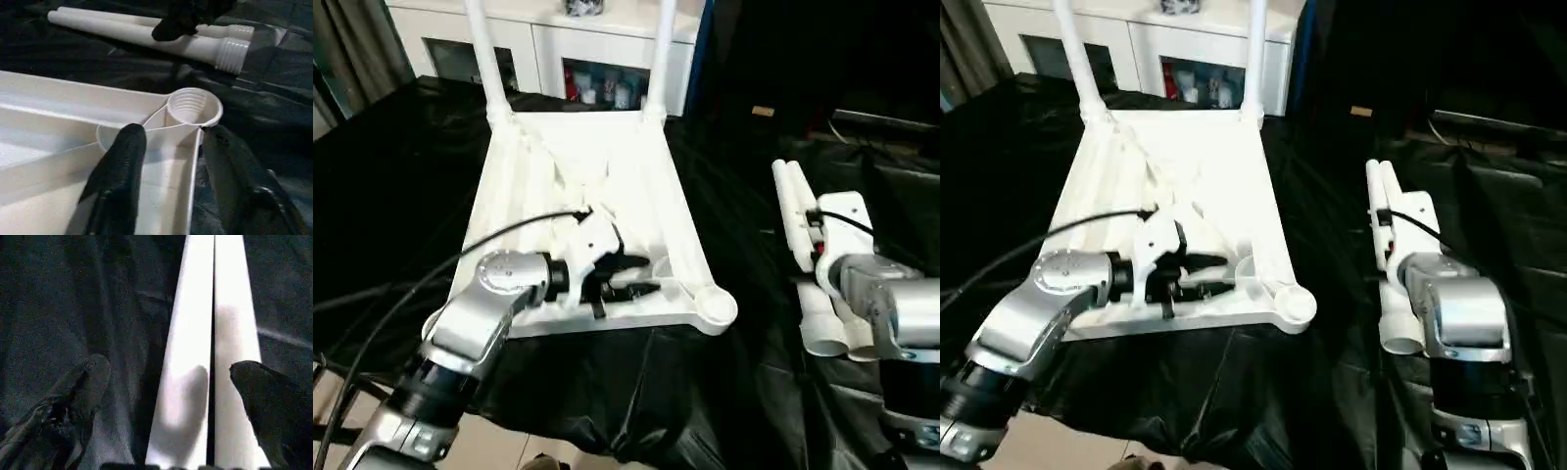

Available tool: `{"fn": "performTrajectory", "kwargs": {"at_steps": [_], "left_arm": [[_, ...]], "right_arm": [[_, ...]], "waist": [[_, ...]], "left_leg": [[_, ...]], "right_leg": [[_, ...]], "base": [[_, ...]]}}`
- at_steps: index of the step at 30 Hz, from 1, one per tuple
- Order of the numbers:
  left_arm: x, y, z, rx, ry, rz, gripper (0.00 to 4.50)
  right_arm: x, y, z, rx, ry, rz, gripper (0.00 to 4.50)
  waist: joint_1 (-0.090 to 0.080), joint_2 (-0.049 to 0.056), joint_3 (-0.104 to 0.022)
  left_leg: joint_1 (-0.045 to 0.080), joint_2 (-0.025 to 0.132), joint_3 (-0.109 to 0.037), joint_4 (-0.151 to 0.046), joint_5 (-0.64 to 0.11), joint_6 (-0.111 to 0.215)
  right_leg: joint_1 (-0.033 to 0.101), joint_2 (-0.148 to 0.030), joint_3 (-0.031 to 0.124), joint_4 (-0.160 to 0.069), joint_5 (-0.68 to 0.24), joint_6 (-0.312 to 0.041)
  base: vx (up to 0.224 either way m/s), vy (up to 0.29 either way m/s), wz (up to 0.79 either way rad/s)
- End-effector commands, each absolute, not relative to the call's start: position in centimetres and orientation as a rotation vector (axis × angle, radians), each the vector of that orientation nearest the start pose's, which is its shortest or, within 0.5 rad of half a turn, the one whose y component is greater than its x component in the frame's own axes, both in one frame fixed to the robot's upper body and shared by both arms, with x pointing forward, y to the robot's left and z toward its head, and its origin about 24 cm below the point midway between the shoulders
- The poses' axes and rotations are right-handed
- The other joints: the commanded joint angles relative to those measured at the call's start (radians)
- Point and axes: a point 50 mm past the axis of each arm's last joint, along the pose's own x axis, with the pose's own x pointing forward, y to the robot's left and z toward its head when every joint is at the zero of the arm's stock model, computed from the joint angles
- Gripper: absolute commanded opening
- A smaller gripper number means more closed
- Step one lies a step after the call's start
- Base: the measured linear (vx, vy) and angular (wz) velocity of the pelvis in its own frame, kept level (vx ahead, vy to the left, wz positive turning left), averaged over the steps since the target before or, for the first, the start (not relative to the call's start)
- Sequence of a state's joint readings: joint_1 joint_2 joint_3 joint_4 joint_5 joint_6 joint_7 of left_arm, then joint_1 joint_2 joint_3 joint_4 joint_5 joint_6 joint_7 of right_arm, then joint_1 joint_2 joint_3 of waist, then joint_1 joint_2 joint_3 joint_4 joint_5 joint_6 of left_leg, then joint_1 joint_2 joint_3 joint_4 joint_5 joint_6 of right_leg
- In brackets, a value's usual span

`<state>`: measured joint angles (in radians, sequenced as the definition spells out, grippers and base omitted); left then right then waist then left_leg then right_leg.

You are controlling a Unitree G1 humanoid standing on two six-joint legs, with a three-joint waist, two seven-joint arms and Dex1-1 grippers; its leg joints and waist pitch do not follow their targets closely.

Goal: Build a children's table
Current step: Pick table leg

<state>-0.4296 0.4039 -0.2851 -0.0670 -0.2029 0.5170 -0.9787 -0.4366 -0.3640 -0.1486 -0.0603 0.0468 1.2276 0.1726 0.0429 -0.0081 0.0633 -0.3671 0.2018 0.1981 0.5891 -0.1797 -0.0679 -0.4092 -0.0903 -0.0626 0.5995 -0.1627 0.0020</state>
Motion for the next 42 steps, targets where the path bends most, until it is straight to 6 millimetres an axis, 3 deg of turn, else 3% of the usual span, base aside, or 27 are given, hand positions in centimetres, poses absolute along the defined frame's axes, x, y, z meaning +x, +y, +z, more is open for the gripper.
{"fn": "performTrajectory", "kwargs": {"at_steps": [1, 3, 12, 13, 15, 28, 29, 31, 34, 36, 37, 38, 41, 42], "left_arm": [[27.5, 9.9, 11.1, 0.263, 0.285, -1.295, 2.49], [27.4, 9.9, 11.3, 0.281, 0.293, -1.302, 2.79], [27.0, 9.9, 11.9, 0.304, 0.319, -1.312, 2.79], [26.9, 9.9, 12.0, 0.303, 0.320, -1.313, 2.94], [26.9, 9.8, 12.2, 0.299, 0.323, -1.315, 2.94], [27.5, 9.7, 12.4, 0.306, 0.316, -1.262, 2.94], [27.6, 9.7, 12.4, 0.308, 0.313, -1.253, 3.22], [28.1, 9.6, 12.5, 0.292, 0.297, -1.210, 3.29], [29.3, 9.5, 12.9, 0.251, 0.272, -1.122, 3.73], [30.1, 9.2, 13.2, 0.198, 0.252, -1.062, 3.76], [30.5, 9.0, 13.4, 0.170, 0.242, -1.043, 3.82], [30.9, 8.5, 13.6, 0.103, 0.231, -1.021, 3.93], [32.1, 6.7, 14.2, -0.138, 0.229, -0.952, 4.18], [32.1, 6.7, 14.2, -0.138, 0.229, -0.952, 4.18]], "right_arm": [[29.1, -23.4, 8.7, -0.117, 0.766, -0.077, 4.50], [28.9, -23.2, 8.2, -0.086, 0.804, -0.057, 4.50], [28.2, -23.1, 6.8, 0.013, 0.922, -0.049, 4.50], [28.2, -23.1, 6.7, 0.016, 0.925, -0.048, 4.22], [28.2, -23.1, 6.6, 0.027, 0.931, -0.046, 4.22], [28.2, -23.7, 5.3, 0.131, 0.948, -0.080, 3.02], [28.2, -23.7, 5.1, 0.133, 0.948, -0.083, 2.93], [28.2, -23.8, 5.0, 0.149, 0.940, -0.089, 2.77], [28.5, -23.6, 5.5, 0.173, 0.882, -0.072, 2.43], [29.1, -23.1, 6.3, 0.213, 0.788, -0.037, 2.27], [29.4, -22.7, 6.7, 0.244, 0.737, -0.012, 2.14], [29.8, -22.2, 7.4, 0.286, 0.666, 0.028, 2.07], [30.4, -20.2, 9.2, 0.357, 0.503, 0.167, 1.92], [30.4, -20.2, 9.2, 0.357, 0.503, 0.167, 1.92]], "waist": [[0.002, 0.006, -0.068], [0.001, 0.005, -0.069], [0.001, 0.005, -0.071], [0.001, 0.004, -0.071], [0.001, 0.005, -0.072], [0.001, 0.005, -0.072], [0.000, 0.004, -0.071], [-0.001, 0.004, -0.071], [0.000, 0.009, -0.073], [-0.002, 0.005, -0.074], [-0.002, 0.010, -0.074], [-0.003, 0.006, -0.077], [0.002, 0.009, -0.080], [0.002, 0.006, -0.080]], "left_leg": [[0.018, 0.018, -0.012, -0.070, -0.213, -0.053], [0.017, 0.017, -0.011, -0.069, -0.206, -0.051], [0.016, 0.015, -0.012, -0.067, -0.193, -0.054], [0.015, 0.016, -0.012, -0.067, -0.186, -0.054], [0.016, 0.015, -0.011, -0.066, -0.181, -0.055], [0.017, 0.013, -0.012, -0.065, -0.201, -0.059], [0.017, 0.012, -0.013, -0.066, -0.217, -0.062], [0.020, 0.011, -0.013, -0.065, -0.230, -0.062], [0.019, 0.011, -0.015, -0.065, -0.236, -0.063], [0.015, 0.008, -0.015, -0.064, -0.243, -0.055], [0.016, 0.008, -0.015, -0.063, -0.244, -0.053], [0.016, 0.008, -0.015, -0.061, -0.238, -0.046], [0.011, 0.009, -0.014, -0.057, -0.202, -0.021], [0.010, 0.009, -0.012, -0.057, -0.198, -0.016]], "right_leg": [[0.043, -0.035, 0.042, -0.068, -0.268, -0.162], [0.044, -0.034, 0.042, -0.066, -0.269, -0.159], [0.045, -0.035, 0.042, -0.068, -0.291, -0.149], [0.046, -0.035, 0.042, -0.066, -0.285, -0.149], [0.045, -0.035, 0.042, -0.065, -0.281, -0.149], [0.044, -0.033, 0.040, -0.071, -0.317, -0.138], [0.044, -0.033, 0.038, -0.072, -0.333, -0.132], [0.042, -0.033, 0.038, -0.075, -0.352, -0.126], [0.044, -0.033, 0.036, -0.077, -0.361, -0.121], [0.045, -0.033, 0.034, -0.081, -0.374, -0.114], [0.045, -0.035, 0.034, -0.082, -0.376, -0.115], [0.045, -0.035, 0.033, -0.082, -0.369, -0.117], [0.047, -0.035, 0.032, -0.080, -0.316, -0.141], [0.049, -0.034, 0.032, -0.079, -0.305, -0.145]], "base": [[0.000, 0.000, 0.00], [0.000, 0.000, 0.00], [0.000, 0.000, 0.00], [0.000, 0.000, 0.00], [0.000, 0.000, 0.00], [0.000, 0.000, 0.00], [0.000, 0.000, 0.00], [0.000, 0.000, 0.00], [0.000, 0.000, 0.00], [0.000, 0.000, 0.00], [0.000, 0.000, 0.00], [0.000, 0.000, 0.00], [0.000, 0.000, 0.00], [0.000, 0.000, 0.00]]}}
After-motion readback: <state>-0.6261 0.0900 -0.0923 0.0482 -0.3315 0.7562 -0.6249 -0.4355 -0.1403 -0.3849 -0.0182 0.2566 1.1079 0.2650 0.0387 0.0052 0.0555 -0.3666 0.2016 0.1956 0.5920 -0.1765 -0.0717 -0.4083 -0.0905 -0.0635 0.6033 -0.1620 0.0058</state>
